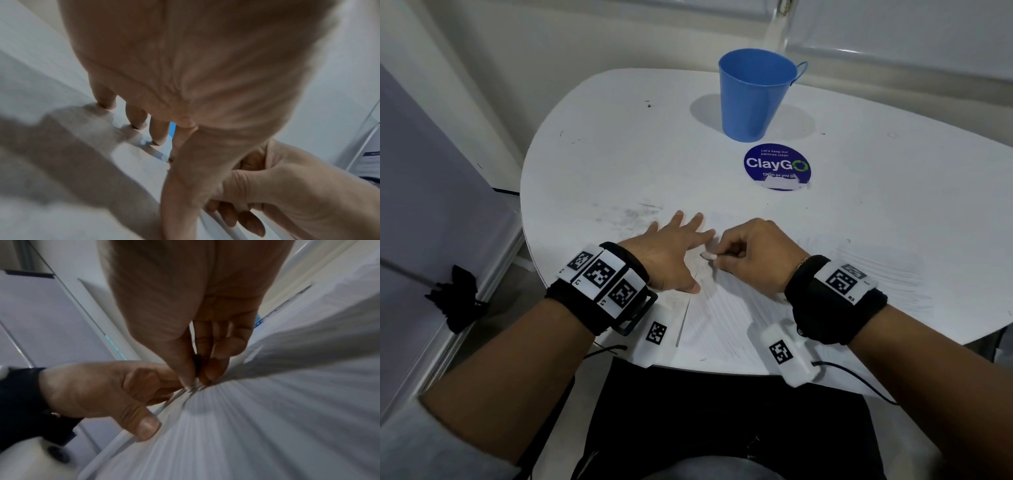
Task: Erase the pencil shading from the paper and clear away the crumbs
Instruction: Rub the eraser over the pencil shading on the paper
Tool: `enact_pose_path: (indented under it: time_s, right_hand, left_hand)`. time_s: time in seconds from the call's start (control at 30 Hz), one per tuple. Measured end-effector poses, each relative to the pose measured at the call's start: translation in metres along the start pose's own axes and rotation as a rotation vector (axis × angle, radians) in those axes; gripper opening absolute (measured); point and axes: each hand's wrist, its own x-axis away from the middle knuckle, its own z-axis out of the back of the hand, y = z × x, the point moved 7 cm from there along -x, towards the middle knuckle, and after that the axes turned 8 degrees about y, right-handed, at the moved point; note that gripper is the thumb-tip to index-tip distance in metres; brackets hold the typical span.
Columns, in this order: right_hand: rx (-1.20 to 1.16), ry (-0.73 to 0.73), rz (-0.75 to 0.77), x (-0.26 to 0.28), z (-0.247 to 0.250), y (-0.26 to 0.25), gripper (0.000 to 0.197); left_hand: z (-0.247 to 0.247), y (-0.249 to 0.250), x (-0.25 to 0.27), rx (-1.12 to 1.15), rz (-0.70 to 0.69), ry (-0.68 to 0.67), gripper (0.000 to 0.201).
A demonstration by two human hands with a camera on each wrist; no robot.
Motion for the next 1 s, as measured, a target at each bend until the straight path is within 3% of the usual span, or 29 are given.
enact_pose_path:
  time_s: [0.13,0.27,0.43,0.53,0.67,0.8,1.0]
  right_hand:
    - [0.006,0.136,-0.063,-0.011,0.016,0.009,0.004]
    - [0.016,-0.093,-0.004,0.000,-0.002,-0.002,0.012]
    - [0.009,0.009,-0.053,-0.012,0.008,0.003,0.015]
    - [0.013,-0.119,-0.005,-0.006,-0.002,-0.005,0.012]
    - [-0.011,0.032,-0.096,-0.018,0.011,0.008,0.012]
    - [-0.080,-0.163,-0.086,-0.011,-0.005,0.004,0.011]
    - [-0.039,0.006,-0.159,-0.016,0.020,0.025,0.011]
  left_hand:
    - [0.001,-0.005,0.000,-0.022,0.038,-0.009,0.099]
    - [0.002,-0.009,0.000,-0.036,0.074,-0.017,0.099]
    - [0.002,-0.011,-0.001,-0.032,0.070,-0.023,0.100]
    - [0.002,-0.011,-0.002,-0.036,0.069,-0.019,0.100]
    - [0.003,-0.011,-0.002,-0.045,0.062,-0.019,0.100]
    - [0.004,-0.014,-0.003,-0.032,0.062,-0.023,0.099]
    - [0.005,-0.018,-0.003,0.031,0.068,-0.004,0.097]
